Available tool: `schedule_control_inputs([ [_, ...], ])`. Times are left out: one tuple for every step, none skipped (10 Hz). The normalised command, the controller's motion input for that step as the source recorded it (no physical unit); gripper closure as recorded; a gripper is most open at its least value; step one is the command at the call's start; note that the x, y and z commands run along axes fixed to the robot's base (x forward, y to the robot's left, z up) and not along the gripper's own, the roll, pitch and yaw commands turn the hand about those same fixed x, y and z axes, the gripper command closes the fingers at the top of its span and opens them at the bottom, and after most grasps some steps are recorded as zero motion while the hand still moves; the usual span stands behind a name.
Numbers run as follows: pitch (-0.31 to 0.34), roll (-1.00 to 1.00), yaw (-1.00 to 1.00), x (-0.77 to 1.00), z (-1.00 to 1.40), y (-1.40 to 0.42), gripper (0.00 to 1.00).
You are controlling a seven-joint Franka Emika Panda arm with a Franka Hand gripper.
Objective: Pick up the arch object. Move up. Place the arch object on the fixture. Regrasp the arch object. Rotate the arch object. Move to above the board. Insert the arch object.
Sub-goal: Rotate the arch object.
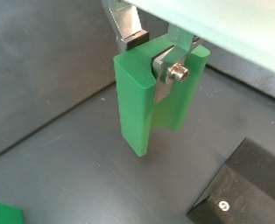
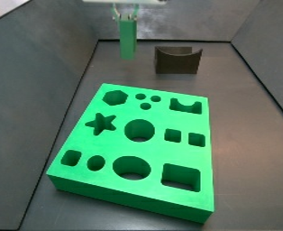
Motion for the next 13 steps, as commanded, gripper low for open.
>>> schedule_control_inputs([
  [-0.076,-0.21,-0.03,0.02,-0.94,0.02,1.00],
  [-0.079,-0.21,-0.03,0.02,-0.79,0.02,1.00],
  [-0.079,-0.22,-0.03,0.02,-0.61,0.02,1.00],
  [-0.082,-0.22,-0.04,0.02,-0.52,0.02,1.00],
  [-0.075,-0.23,-0.03,0.02,-0.34,0.02,1.00],
  [-0.072,-0.24,-0.03,0.03,-0.25,0.02,1.00],
  [-0.072,-0.24,-0.03,0.03,-0.25,0.02,1.00],
  [-0.055,-0.24,-0.03,0.01,-0.25,0.02,1.00],
  [-0.056,-0.24,-0.03,0.01,-0.25,0.02,1.00],
  [-0.058,-0.04,-0.03,0.00,0.00,0.00,0.00],
  [-0.056,-0.04,-0.03,0.00,1.00,0.00,0.00],
  [-0.035,-0.04,-0.03,-0.02,1.00,0.00,0.00],
  [-0.004,-0.04,-0.03,-0.04,0.92,0.01,0.00],
])
